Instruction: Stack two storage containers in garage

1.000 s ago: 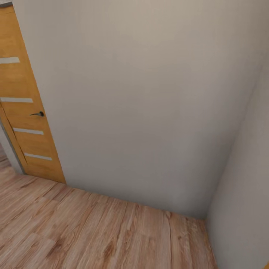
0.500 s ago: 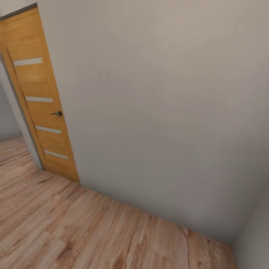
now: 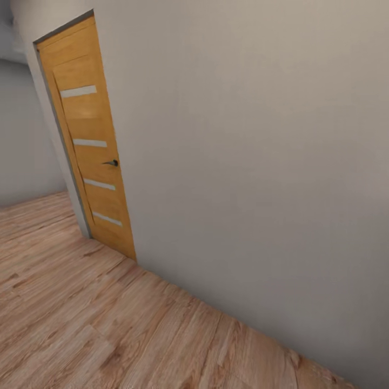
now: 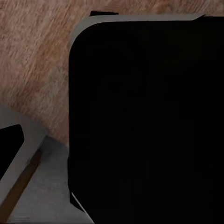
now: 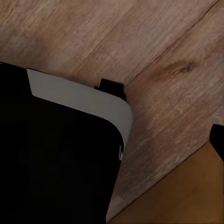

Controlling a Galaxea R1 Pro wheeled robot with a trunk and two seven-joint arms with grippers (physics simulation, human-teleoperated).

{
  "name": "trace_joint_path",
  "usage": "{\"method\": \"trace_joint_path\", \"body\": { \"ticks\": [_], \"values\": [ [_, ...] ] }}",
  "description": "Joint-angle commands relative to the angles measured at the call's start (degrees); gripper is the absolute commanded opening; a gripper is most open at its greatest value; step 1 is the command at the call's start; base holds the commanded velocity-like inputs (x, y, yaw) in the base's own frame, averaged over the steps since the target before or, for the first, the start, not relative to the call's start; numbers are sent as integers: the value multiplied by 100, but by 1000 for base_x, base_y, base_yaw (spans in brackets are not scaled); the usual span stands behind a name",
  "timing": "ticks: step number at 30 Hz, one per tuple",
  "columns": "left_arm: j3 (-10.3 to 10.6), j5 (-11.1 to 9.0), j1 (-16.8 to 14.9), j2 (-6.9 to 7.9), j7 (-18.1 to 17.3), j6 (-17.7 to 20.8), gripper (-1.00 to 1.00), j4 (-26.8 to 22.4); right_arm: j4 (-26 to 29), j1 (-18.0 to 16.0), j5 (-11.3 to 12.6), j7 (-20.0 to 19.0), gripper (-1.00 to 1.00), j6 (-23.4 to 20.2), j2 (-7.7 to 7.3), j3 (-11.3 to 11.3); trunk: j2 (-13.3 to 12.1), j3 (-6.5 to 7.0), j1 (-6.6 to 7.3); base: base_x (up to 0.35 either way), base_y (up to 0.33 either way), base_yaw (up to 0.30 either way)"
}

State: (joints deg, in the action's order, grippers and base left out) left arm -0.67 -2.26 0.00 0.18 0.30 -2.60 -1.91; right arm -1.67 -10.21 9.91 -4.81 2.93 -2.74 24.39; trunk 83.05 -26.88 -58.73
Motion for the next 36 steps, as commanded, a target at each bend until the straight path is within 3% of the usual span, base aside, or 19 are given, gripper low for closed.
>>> {"method": "trace_joint_path", "body": {
  "ticks": [1,5,8,18,36],
  "values": [
    [-3,-71,0,0,4,-12,100,-2,-18,-7,61,-29,100,31,1,42,3,-5,0,1,0,288],
    [17,-752,0,6,5,-12,100,2,-18,-7,64,-29,100,32,1,48,3,-5,0,0,0,288],
    [22,-864,0,8,5,-12,100,2,-18,-7,64,-29,100,39,1,46,3,-1,0,0,0,288],
    [27,-888,0,-6,0,-15,100,-2,-18,-7,52,-29,100,41,6,50,3,26,0,31,0,288],
    [23,-908,0,4,5,-2,100,-2,-18,-7,39,7,100,160,2,48,3,40,0,308,0,289]
  ]
}}
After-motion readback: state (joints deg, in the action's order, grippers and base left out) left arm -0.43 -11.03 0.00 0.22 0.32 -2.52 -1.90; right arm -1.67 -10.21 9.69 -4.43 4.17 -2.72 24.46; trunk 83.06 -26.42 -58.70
